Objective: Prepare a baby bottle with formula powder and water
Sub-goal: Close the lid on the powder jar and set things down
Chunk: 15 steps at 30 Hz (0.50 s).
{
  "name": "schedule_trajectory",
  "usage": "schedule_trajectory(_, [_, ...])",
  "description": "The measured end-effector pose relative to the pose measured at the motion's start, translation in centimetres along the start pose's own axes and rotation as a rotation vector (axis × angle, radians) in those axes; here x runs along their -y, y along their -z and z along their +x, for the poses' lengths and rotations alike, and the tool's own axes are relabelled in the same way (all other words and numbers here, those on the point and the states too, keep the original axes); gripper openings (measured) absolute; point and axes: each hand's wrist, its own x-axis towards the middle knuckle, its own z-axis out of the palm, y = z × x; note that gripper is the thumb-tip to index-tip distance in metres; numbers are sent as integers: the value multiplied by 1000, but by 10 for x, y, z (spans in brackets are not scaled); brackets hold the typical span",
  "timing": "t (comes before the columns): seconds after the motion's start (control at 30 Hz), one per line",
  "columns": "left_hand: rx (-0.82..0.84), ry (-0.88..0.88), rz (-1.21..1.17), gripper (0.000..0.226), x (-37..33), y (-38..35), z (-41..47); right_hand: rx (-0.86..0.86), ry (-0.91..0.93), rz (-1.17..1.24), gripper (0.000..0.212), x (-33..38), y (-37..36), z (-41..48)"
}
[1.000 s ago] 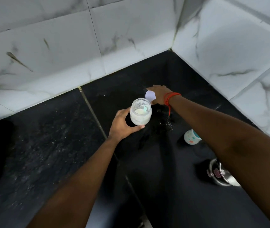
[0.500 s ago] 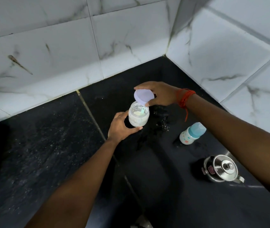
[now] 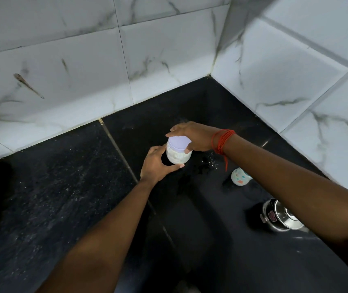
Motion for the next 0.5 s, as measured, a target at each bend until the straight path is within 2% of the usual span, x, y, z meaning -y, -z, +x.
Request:
schedule_trajectory(0.1, [3,0,-2,93,-2,1,0,12,-76,-17,79,6,1,-1])
schedule_trajectory(0.2, [-6,-10,-8,91,-2,1,0,-90,-217,-104,62,14,6,-7])
schedule_trajectory(0.3, [4,1,-12,94,-4,2,-1,-235,-379,-189,75,20,19,-15])
schedule_trajectory(0.37, [3,6,-26,95,-4,3,-1,-265,-364,-260,66,15,25,-17])
schedule_trajectory(0.43, [1,5,-25,95,-4,3,0,-187,-232,-203,40,9,25,-15])
schedule_trajectory(0.5, [0,12,-12,95,-3,3,0,-32,-70,-190,71,11,21,-11])
